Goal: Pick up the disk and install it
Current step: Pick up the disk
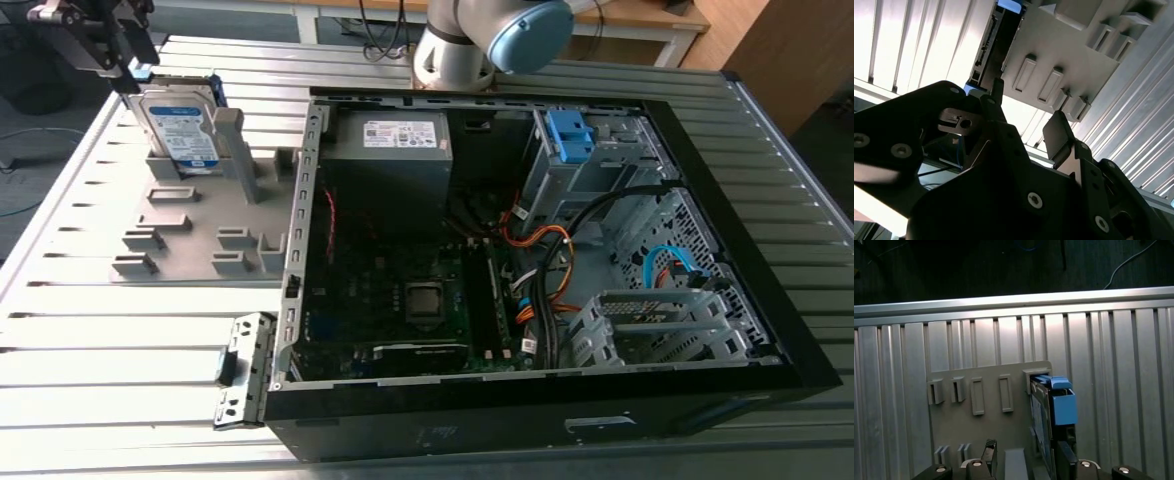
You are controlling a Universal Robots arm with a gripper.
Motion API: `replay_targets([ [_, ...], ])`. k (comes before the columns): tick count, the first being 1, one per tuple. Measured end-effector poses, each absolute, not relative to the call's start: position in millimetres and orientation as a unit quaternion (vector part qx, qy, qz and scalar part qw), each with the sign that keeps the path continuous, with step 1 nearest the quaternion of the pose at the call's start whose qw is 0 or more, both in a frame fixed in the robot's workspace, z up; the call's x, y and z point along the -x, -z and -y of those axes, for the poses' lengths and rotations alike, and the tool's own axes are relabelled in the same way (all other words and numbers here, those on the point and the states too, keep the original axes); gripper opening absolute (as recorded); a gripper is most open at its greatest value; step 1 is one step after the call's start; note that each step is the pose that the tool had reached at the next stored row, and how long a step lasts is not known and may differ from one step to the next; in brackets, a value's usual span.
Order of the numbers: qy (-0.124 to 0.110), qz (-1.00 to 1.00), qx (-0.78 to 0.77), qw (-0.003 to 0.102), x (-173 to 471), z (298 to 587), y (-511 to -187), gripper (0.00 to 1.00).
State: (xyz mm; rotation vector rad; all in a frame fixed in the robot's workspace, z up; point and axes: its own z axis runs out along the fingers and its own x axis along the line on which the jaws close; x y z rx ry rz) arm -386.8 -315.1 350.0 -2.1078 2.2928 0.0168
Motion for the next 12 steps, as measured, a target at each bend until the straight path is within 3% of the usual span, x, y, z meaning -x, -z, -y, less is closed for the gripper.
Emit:
replay_targets([
  [12,-0.005,-0.736,0.677,0.014,388.2,313.0,-349.0,0.58],
])
